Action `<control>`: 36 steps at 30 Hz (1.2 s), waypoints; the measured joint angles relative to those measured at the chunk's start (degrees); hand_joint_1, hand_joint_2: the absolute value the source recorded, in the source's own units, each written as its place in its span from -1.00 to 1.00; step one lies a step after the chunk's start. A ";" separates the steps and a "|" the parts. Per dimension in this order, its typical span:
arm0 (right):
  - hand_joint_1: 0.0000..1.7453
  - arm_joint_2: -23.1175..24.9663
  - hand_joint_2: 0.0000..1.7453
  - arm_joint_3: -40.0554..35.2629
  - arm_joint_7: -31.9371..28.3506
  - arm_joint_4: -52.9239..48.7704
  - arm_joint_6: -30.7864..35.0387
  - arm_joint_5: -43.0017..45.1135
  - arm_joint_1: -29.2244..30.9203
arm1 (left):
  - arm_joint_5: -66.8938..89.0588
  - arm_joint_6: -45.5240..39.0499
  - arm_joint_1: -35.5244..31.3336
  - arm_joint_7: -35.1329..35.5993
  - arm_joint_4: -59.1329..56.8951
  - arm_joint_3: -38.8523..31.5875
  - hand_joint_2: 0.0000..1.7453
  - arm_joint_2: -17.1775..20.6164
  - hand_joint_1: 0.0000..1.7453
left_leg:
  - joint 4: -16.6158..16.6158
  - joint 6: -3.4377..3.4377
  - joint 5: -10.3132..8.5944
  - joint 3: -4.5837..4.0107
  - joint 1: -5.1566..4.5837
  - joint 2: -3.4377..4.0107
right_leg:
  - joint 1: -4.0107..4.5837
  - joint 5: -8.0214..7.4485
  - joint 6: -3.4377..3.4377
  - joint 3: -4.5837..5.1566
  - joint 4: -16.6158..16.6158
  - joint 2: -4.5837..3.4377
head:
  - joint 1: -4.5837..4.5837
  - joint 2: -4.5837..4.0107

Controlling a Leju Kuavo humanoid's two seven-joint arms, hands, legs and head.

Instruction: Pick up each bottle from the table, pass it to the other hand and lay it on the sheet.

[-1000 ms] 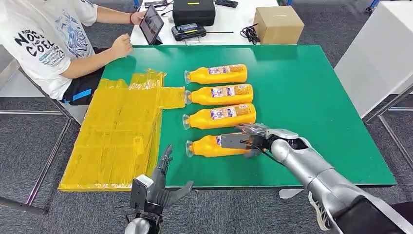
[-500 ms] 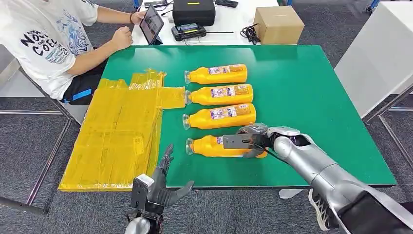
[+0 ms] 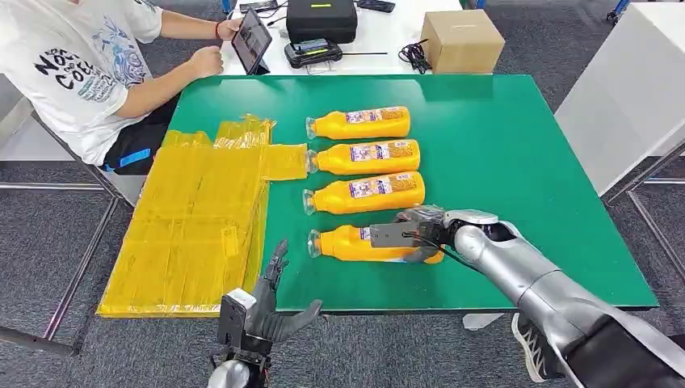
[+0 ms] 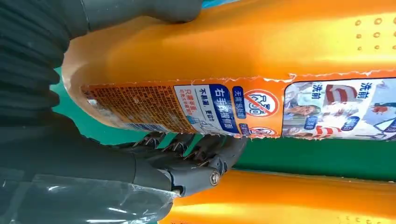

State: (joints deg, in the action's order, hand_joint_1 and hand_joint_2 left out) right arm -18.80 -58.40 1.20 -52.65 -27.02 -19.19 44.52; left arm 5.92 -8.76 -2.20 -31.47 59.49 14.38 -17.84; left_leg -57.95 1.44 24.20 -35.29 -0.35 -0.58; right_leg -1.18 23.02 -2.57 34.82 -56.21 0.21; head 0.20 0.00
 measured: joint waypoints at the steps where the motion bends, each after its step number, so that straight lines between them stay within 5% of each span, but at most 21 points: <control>1: 0.68 -0.02 1.00 -0.04 0.00 0.00 0.00 0.00 0.04 | 0.00 0.00 0.00 0.00 -0.02 0.02 1.00 0.00 -1.00 | 0.00 0.00 0.00 0.00 0.00 0.00 | 0.00 0.00 0.00 0.00 0.00 0.00 | 0.00 0.00; 8: 0.90 -0.31 1.00 -1.31 -0.15 0.00 -0.18 2.99 0.55 | -0.48 -0.22 -0.03 0.00 -0.24 0.46 1.00 0.00 -1.00 | 0.00 0.00 0.00 0.00 0.00 0.01 | 0.00 0.00 0.00 0.00 0.00 0.00 | 0.00 0.00; 11: 0.80 -0.28 1.00 -2.71 -0.31 0.02 -0.35 3.43 1.06 | -0.70 -0.44 -0.04 0.02 -0.42 0.83 1.00 0.00 -1.00 | 0.00 0.00 0.00 0.00 0.00 0.02 | 0.00 0.00 0.00 0.00 0.00 0.00 | 0.02 0.00; 15: 1.00 -0.07 1.00 -5.20 -0.52 0.26 0.43 3.74 1.55 | -1.20 -0.68 -0.06 0.35 -0.55 1.53 1.00 0.00 -1.00 | 0.00 0.00 0.00 0.01 0.01 0.02 | 0.01 0.00 0.00 0.00 0.00 0.00 | 0.00 0.00; 20: 1.00 0.94 1.00 -7.35 -2.64 1.05 8.66 4.19 0.93 | -1.92 -1.83 -0.04 0.50 -0.55 1.84 1.00 0.00 -1.00 | 0.00 0.00 0.01 0.17 0.02 0.09 | 0.02 0.00 0.01 -0.08 0.01 -0.04 | 0.02 0.00; 22: 1.00 0.22 1.00 -3.92 -2.75 -2.61 20.77 4.22 -4.17 | -2.36 -3.02 0.69 0.39 0.29 1.77 1.00 0.07 -1.00 | 0.00 0.00 0.00 0.11 0.03 -0.13 | 0.04 0.01 0.00 -0.13 0.02 0.05 | -0.02 0.00; 25: 1.00 0.06 1.00 5.51 -1.68 -11.79 28.36 -1.89 -13.01 | -2.10 -3.80 2.53 0.55 2.49 1.40 1.00 0.28 -1.00 | 0.00 0.00 0.01 0.03 0.04 -0.28 | 0.05 0.02 -0.01 -0.11 0.00 0.13 | 0.00 0.00; 30: 1.00 2.20 1.00 18.74 -2.90 -22.33 30.25 -9.26 -25.83 | -0.98 -3.91 4.10 0.81 4.79 1.11 1.00 0.50 -1.00 | 0.02 -0.01 0.08 -0.07 0.03 -0.32 | 0.02 0.14 -0.16 -0.07 0.01 0.16 | 0.00 0.00; 36: 1.00 4.50 1.00 26.01 -3.61 -26.84 30.64 -10.64 -31.61 | -0.63 -3.91 4.63 0.92 5.77 0.66 1.00 0.50 -1.00 | 0.02 0.02 0.09 -0.07 0.01 -0.30 | -0.01 0.13 -0.17 -0.05 0.02 0.14 | 0.00 0.00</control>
State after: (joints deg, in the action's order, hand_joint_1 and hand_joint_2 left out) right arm -14.29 -32.39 -2.40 -79.50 3.63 -29.83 12.91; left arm 5.29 -12.68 2.43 -30.56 65.27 15.04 -17.33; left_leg -57.93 1.45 24.28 -35.36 -0.34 -0.88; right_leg -1.19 23.15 -2.73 34.78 -56.20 0.35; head 0.20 0.00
